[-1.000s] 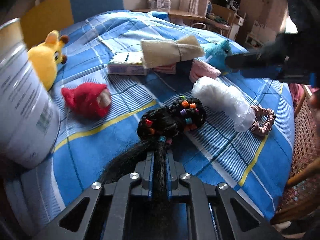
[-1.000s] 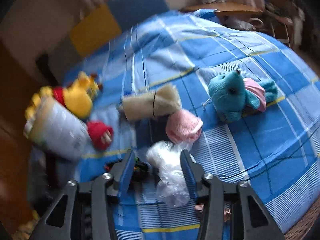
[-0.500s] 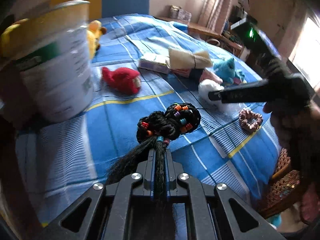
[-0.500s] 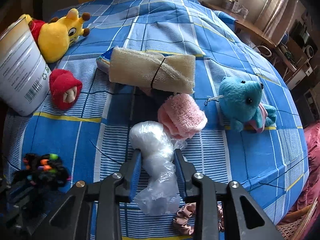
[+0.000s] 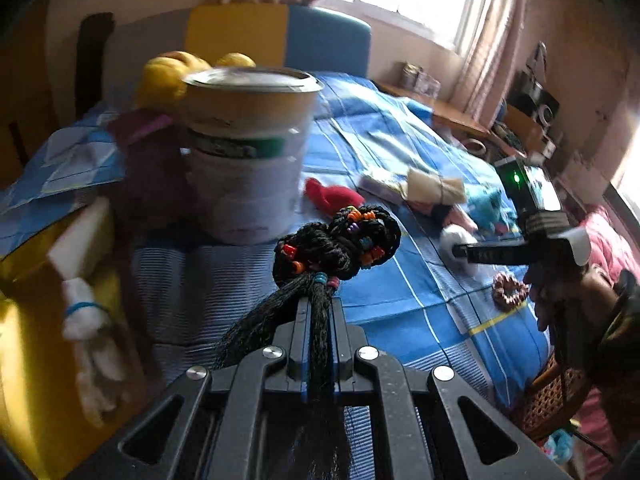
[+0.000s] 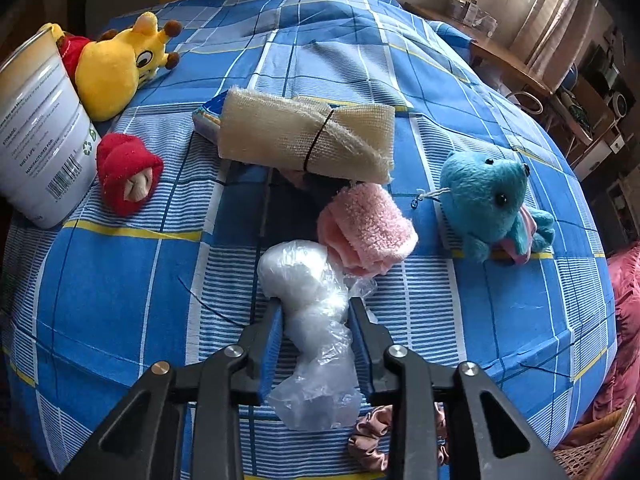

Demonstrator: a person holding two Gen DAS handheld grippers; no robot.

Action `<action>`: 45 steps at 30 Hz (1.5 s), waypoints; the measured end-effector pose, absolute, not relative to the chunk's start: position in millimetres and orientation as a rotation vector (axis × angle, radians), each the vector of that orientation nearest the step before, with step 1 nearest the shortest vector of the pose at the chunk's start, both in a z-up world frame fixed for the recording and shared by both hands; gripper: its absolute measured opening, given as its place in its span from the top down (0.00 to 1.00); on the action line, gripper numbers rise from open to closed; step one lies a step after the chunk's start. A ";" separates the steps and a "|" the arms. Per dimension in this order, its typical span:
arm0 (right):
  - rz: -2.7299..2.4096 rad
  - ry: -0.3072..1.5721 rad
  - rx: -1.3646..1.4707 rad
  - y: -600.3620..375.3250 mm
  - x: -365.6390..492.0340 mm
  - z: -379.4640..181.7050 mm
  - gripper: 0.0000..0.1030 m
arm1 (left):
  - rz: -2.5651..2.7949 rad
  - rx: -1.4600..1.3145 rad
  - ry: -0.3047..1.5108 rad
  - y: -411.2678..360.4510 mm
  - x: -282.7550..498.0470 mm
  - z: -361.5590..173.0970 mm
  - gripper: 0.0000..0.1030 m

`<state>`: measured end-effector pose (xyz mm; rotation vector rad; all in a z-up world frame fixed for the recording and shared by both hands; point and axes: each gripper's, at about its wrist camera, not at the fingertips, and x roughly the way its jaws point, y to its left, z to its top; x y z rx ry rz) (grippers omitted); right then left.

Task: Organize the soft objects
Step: 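Lower the doll into the gold tray with the left gripper while the right carries the bag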

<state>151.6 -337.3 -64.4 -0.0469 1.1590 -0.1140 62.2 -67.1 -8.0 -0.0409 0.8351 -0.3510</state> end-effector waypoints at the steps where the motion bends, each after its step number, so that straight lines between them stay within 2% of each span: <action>1: -0.114 1.157 -0.033 -338.4 151.2 -63.2 0.70 | -0.341 -0.048 0.831 -62.3 60.9 -6.0 0.93; 6: -0.073 1.116 0.098 -344.6 152.0 -48.0 0.72 | -0.290 -0.084 0.821 -38.6 55.9 1.9 0.93; 13: 0.068 0.928 0.101 -294.6 163.0 23.5 0.72 | -0.208 -0.088 0.783 -13.6 46.8 13.7 0.93; 21: 0.130 0.778 0.150 -246.2 225.3 99.0 0.72 | -0.137 -0.091 0.764 13.5 34.2 18.6 0.93; 26: 0.221 0.723 0.132 -189.4 254.3 134.6 0.72 | -0.078 -0.102 0.759 35.2 26.9 20.3 0.93; 29: 0.417 0.701 0.089 -135.2 242.8 148.8 0.72 | -0.027 -0.104 0.759 52.6 22.7 20.5 0.93; 36: 0.714 0.712 -0.095 -41.3 177.7 135.0 0.72 | 0.105 -0.165 0.776 103.1 15.7 11.7 0.93; 45: 0.806 0.748 -0.129 -8.8 133.1 102.7 0.72 | 0.252 -0.257 0.810 151.8 7.5 -3.9 0.92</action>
